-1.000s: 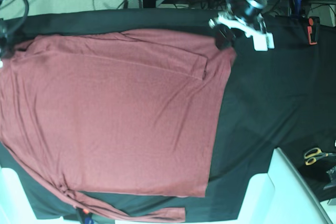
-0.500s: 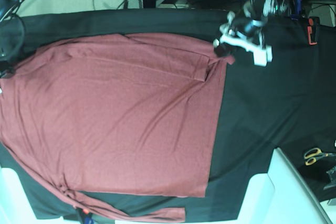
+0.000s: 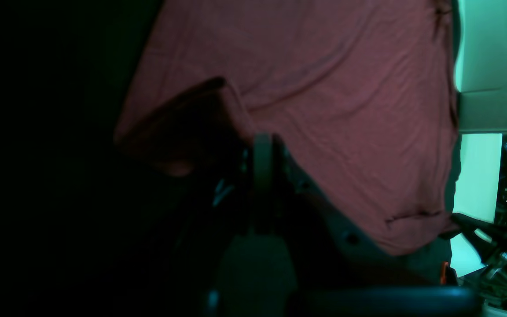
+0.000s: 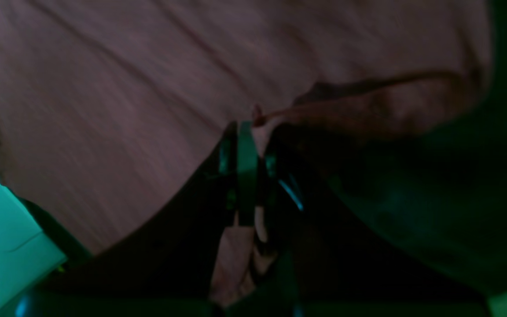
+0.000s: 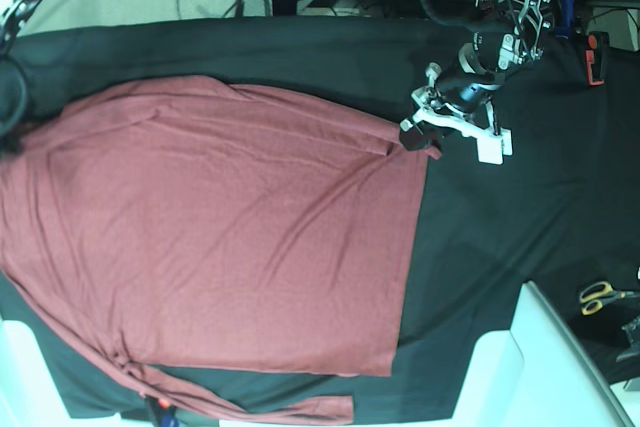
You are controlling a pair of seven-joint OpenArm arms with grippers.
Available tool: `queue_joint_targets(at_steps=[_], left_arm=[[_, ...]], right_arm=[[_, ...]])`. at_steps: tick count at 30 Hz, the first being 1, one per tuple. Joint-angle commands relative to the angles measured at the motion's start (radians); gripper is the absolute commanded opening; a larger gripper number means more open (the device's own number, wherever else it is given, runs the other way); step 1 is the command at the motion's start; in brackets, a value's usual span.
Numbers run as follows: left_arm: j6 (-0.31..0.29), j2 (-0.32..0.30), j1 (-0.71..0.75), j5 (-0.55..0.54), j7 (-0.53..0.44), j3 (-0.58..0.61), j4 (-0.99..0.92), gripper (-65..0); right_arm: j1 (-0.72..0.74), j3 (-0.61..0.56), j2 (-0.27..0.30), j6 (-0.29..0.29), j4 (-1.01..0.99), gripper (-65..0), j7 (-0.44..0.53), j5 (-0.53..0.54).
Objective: Fold the T-shirt properly
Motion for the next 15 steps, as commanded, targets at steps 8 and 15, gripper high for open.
queue_joint_targets(at_steps=[8, 15], left_arm=[[-0.012, -0.006, -0.034, -0.012, -0.011, -0.006, 0.004, -65.0], [-0.012, -0.012, -0.077, -0.079, -0.011, -0.006, -0.041, -65.0]], right_arm=[[0.029, -0.021, 0.032, -0.027, -0.036, -64.8, 0.057, 0.011], [0.053, -0.03, 0.043, -0.027, -0.036, -64.8, 0.057, 0.011]])
